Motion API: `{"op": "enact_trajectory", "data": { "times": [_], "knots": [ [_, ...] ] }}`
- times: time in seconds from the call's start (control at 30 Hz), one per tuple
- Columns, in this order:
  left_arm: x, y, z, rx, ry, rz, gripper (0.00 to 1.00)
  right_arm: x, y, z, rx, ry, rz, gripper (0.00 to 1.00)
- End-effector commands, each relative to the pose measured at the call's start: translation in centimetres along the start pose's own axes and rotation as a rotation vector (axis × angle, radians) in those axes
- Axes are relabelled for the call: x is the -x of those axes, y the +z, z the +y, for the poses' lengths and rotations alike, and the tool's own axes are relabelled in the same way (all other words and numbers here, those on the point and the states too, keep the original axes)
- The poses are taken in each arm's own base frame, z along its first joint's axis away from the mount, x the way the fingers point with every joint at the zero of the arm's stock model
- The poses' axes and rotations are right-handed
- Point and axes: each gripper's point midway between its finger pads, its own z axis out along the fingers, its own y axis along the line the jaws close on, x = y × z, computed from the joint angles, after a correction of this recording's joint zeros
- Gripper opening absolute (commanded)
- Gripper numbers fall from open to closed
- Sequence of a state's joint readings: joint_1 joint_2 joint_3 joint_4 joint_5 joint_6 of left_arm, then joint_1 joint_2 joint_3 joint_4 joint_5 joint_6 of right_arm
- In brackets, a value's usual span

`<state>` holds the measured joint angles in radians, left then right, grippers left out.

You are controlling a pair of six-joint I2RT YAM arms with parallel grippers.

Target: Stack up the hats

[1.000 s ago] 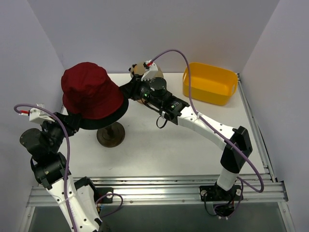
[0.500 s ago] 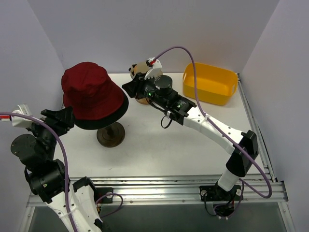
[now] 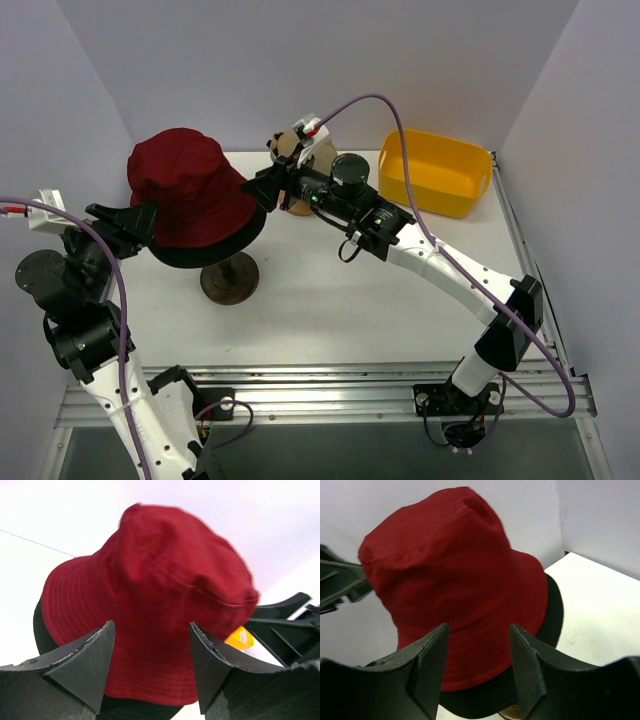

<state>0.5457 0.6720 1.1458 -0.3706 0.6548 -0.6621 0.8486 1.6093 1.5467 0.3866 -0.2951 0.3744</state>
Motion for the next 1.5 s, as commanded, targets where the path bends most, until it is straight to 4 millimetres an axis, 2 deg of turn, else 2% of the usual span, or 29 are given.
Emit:
{"op": "enact_trajectory", "data": {
  "times": [0.0, 0.07, 0.23, 0.37, 0.47, 0.57, 0.7, 0.73, 0.77, 0.83, 0.9, 0.97, 1.0, 1.07, 1.23, 1.33, 1.4, 1.47],
  "knots": [
    [-0.2, 0.8, -0.2, -0.062, 0.002, 0.004, 0.69, 1.6, -0.2, 3.1, 0.136, -0.069, -0.052, 0.47],
    [-1.2, 0.9, 1.0, -0.036, -0.004, 0.016, 0.69, 0.2, 0.0, 2.3, 0.123, -0.060, -0.038, 0.47],
    [-3.0, 0.4, 2.5, 0.000, -0.010, 0.020, 0.69, -2.3, 0.5, 1.3, 0.110, -0.035, 0.000, 0.47],
    [-5.2, 0.7, 4.5, 0.029, -0.044, 0.060, 0.69, -3.2, 0.6, 0.7, 0.080, -0.014, 0.012, 0.47],
    [-5.7, 0.6, 5.1, 0.050, -0.042, 0.065, 0.69, -3.5, 0.5, 0.1, 0.050, -0.009, 0.013, 0.47],
    [-5.4, 0.4, 4.9, 0.060, -0.035, 0.064, 0.69, -3.3, 0.3, -0.3, 0.020, -0.005, 0.017, 0.47],
    [-3.6, -0.2, 3.6, 0.075, -0.010, 0.031, 0.70, -2.0, -0.3, -0.1, 0.002, -0.005, -0.004, 0.47],
    [-2.2, -0.6, 2.5, 0.071, 0.021, 0.003, 0.71, -0.8, -0.6, 0.2, -0.004, -0.015, -0.026, 0.47],
    [-2.0, -0.8, 2.8, 0.109, 0.014, 0.004, 0.72, -0.6, -0.9, 0.2, -0.015, -0.016, -0.019, 0.47],
    [-0.2, -1.4, 1.5, 0.124, 0.035, -0.019, 0.75, 0.6, -1.8, 0.6, -0.025, -0.025, -0.033, 0.47],
    [1.0, -1.8, 0.7, 0.138, 0.044, -0.044, 0.94, 1.6, -2.9, 1.0, -0.031, -0.033, -0.052, 0.47],
    [2.3, -2.4, -1.1, 0.104, 0.057, -0.079, 0.94, 1.2, -3.8, 0.4, -0.064, -0.037, -0.042, 0.48],
    [2.6, -2.5, -1.7, 0.088, 0.064, -0.085, 0.94, 2.0, -4.7, 0.8, -0.067, -0.041, -0.059, 0.48],
    [3.5, -2.9, -3.3, 0.053, 0.076, -0.097, 0.94, 1.8, -5.6, 0.2, -0.104, -0.052, -0.049, 0.48],
    [3.8, -3.8, -8.0, -0.127, 0.100, -0.047, 0.94, 2.0, -10.0, -1.4, -0.234, -0.055, -0.064, 0.48],
    [5.1, -4.6, -10.3, -0.192, 0.107, -0.102, 0.94, 2.5, -12.3, -1.5, -0.266, -0.044, -0.088, 0.48],
    [5.8, -4.2, -10.6, -0.213, 0.097, -0.108, 0.94, 3.2, -13.8, -1.5, -0.296, -0.036, -0.118, 0.48],
    [6.8, -2.4, -9.9, -0.224, 0.055, -0.090, 0.94, 2.8, -14.8, -2.2, -0.336, -0.026, -0.119, 0.48]
  ]
}}
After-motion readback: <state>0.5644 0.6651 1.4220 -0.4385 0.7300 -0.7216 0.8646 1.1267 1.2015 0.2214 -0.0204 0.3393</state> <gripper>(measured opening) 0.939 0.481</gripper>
